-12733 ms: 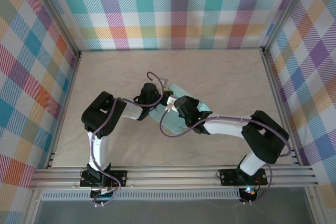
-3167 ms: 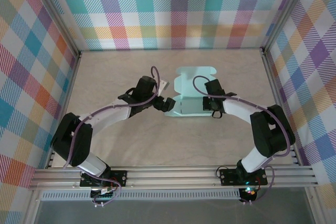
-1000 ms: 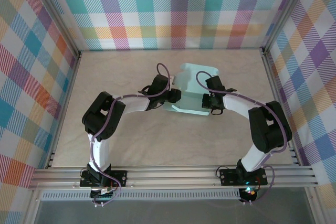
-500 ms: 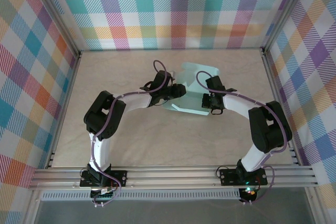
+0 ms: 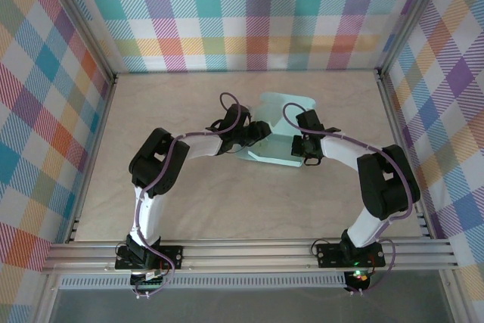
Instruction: Fold the paper box
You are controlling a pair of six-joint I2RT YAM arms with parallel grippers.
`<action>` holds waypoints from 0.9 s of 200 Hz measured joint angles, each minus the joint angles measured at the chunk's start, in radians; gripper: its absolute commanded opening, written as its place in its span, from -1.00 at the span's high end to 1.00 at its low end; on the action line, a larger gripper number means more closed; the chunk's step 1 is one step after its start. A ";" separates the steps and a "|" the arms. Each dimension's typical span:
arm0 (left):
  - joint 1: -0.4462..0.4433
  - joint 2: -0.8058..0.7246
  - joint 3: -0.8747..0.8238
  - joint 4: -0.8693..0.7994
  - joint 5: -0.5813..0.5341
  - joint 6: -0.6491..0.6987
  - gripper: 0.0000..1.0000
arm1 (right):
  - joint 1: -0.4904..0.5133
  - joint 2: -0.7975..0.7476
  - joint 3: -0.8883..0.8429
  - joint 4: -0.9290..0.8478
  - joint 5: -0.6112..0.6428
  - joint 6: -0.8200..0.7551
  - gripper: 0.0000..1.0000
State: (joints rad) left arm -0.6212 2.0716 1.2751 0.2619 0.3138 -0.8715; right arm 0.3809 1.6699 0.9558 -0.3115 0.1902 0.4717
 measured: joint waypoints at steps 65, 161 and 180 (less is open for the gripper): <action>0.000 -0.001 0.000 -0.076 -0.013 0.012 0.18 | 0.010 0.000 0.000 0.009 0.009 0.011 1.00; 0.003 0.009 0.029 -0.049 0.005 -0.095 0.31 | 0.012 0.000 -0.002 0.031 0.003 0.019 1.00; 0.008 0.031 0.053 -0.044 0.011 -0.122 0.29 | 0.012 0.000 -0.008 0.048 0.008 0.022 1.00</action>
State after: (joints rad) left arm -0.6128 2.1025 1.3277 0.2176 0.3248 -0.9932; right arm 0.3931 1.6703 0.9474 -0.2630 0.1978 0.4938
